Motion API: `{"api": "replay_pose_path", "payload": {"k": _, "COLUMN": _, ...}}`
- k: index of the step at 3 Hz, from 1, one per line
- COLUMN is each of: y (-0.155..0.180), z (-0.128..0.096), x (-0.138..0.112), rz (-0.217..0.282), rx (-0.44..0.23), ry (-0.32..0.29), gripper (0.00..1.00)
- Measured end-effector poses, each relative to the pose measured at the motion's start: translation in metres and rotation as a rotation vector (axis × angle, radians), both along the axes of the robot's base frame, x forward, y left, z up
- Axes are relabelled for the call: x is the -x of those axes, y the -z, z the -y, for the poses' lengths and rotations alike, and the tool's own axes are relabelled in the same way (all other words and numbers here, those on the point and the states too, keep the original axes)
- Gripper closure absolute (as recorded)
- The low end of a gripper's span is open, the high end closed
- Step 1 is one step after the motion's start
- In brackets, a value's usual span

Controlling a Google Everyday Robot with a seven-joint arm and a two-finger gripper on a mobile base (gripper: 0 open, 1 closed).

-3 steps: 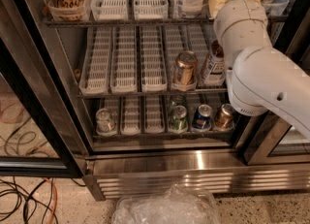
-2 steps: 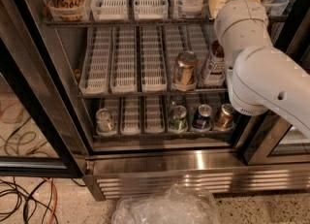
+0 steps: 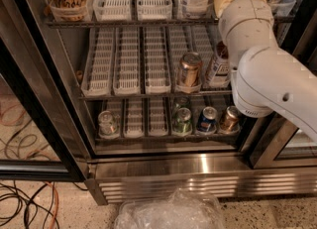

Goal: Pick green can from top shelf of fridge

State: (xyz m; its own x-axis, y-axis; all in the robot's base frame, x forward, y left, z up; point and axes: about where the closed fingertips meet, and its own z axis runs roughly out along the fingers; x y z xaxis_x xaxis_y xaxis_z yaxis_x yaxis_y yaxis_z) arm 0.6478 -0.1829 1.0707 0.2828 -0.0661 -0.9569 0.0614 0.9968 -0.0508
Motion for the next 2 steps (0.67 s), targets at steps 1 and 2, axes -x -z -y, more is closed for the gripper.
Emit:
{"api": "replay_pose_path", "payload": {"k": 1, "y": -0.009, "z": 0.003, "x": -0.001, "rz": 0.023, "rx": -0.008, "ry": 0.011, "gripper": 1.00}}
{"api": "replay_pose_path", "payload": {"k": 2, "y": -0.020, "z": 0.004, "x": 0.005, "rz": 0.055, "rx": -0.011, "ry": 0.013, "gripper": 1.00}}
